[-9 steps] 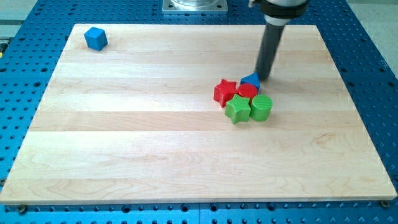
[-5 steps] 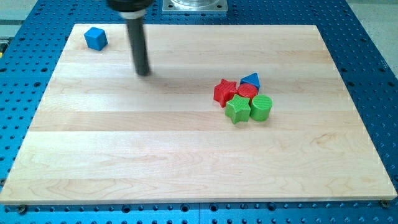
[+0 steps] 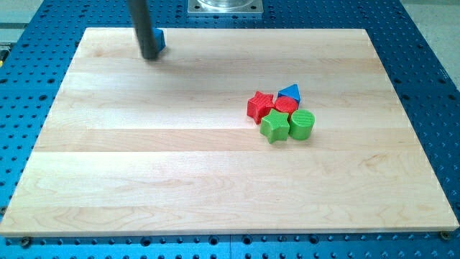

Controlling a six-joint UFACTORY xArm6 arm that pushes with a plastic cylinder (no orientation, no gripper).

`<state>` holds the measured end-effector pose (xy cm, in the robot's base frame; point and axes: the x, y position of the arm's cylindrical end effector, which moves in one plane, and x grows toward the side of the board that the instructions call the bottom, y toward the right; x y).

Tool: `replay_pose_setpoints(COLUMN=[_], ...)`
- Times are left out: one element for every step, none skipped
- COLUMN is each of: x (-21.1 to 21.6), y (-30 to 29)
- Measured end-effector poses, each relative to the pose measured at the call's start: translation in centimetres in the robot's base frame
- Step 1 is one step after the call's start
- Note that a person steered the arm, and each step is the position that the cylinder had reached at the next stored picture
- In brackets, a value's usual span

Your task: Drag the blue cube towards the top center

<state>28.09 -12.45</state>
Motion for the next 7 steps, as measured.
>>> replay_pose_setpoints(x=[0.2,-1.1,-4.8,-2.7,2.2,2.0,-1.8], y=[-3.4,-10.1,-6.8,1.3,9.4,0.6,-0.3])
